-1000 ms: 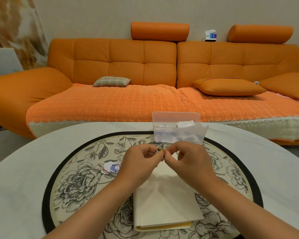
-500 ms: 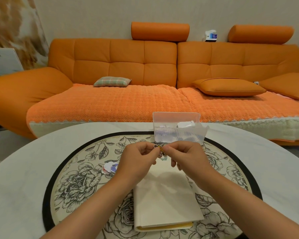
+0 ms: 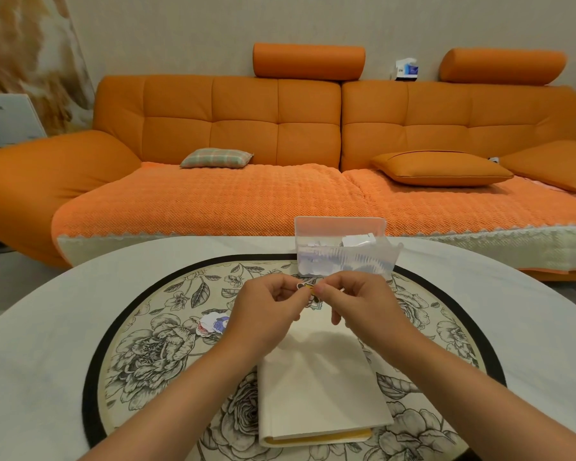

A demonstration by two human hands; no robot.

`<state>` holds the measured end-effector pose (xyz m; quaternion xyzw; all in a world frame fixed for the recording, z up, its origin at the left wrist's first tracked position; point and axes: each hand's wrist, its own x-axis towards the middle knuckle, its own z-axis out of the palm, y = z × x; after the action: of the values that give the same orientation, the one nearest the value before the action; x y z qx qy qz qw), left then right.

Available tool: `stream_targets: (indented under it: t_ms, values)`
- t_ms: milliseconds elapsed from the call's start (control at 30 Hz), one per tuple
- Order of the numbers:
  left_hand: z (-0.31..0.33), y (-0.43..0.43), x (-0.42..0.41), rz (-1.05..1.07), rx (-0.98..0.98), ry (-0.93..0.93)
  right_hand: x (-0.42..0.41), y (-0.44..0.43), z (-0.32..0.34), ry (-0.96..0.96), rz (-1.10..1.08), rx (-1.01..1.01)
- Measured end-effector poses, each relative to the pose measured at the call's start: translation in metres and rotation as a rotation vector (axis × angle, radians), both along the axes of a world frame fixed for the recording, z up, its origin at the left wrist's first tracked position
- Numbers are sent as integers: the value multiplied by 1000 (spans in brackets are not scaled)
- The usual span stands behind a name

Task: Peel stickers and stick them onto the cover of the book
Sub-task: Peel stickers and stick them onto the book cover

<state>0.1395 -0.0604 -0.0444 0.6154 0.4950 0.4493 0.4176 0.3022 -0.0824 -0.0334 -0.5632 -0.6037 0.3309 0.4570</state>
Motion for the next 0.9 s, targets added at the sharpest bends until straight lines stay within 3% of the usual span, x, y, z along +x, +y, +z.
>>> stream_targets:
  t_ms: [100,233,567,900]
  values:
    - [2,2,-2,-5,5,9,4,2,5,124,54,-67]
    - [2,2,-3,-35,4,29,8,2,4,-5,61,-69]
    - [1,2,-3,-60,-2,38,7,0,2,-124,79,37]
    - [0,-3,4,-24,33,17,-1,-3,-10,-571,-73,320]
